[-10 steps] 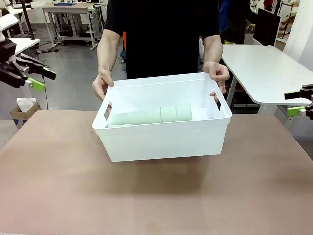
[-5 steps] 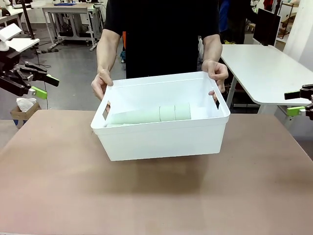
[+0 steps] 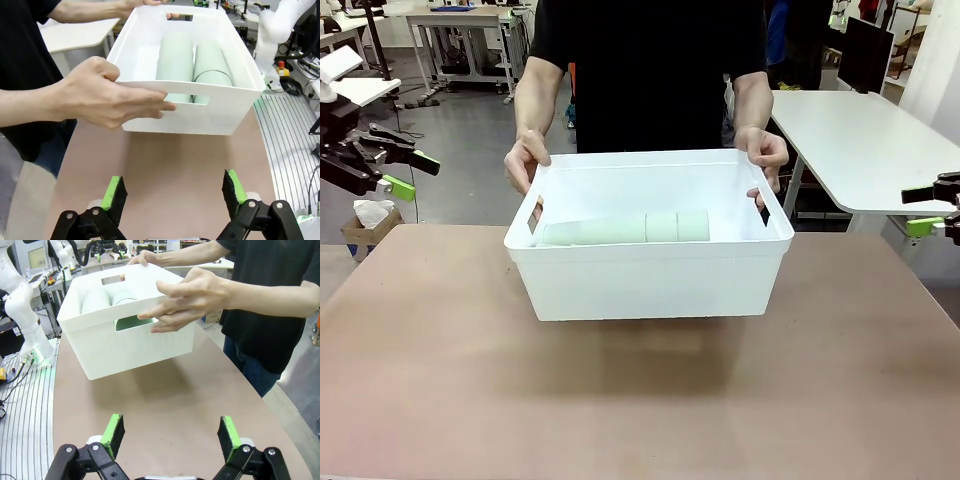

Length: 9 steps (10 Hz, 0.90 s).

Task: Stack the cups and store them in the basket.
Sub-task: Place the stack of Reusable plastic cups into the Pantry Basket.

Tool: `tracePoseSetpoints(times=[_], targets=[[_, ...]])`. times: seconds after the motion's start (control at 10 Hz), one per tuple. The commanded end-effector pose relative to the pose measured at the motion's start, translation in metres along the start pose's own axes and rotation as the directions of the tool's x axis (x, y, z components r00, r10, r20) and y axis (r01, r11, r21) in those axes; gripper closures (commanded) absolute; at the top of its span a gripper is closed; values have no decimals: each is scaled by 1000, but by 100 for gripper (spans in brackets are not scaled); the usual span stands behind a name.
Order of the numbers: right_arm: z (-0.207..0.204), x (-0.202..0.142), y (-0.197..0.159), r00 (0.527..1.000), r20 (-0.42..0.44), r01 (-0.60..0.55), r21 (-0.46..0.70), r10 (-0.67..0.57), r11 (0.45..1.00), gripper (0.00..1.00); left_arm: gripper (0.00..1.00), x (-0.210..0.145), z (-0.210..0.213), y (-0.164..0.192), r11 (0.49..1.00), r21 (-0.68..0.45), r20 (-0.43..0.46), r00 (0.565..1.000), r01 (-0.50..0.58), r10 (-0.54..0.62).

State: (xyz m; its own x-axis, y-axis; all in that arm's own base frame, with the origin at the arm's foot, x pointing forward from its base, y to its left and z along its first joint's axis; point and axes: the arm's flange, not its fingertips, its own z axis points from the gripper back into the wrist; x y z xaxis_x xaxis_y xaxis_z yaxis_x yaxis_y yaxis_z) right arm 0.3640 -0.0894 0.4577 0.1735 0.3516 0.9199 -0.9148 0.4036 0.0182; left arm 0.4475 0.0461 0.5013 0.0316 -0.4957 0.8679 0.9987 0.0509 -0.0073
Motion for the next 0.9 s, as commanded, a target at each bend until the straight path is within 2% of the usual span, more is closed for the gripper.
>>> tracePoseSetpoints(times=[0.0, 0.8], targets=[[0, 2, -2, 1000, 8, -7, -6, 7, 1000, 0, 0, 4, 1, -3, 1000, -1, 12, 1000, -13, 13], [0, 2, -2, 1000, 8, -7, -6, 7, 1000, 0, 0, 4, 1, -3, 1000, -1, 12, 1000, -13, 13]])
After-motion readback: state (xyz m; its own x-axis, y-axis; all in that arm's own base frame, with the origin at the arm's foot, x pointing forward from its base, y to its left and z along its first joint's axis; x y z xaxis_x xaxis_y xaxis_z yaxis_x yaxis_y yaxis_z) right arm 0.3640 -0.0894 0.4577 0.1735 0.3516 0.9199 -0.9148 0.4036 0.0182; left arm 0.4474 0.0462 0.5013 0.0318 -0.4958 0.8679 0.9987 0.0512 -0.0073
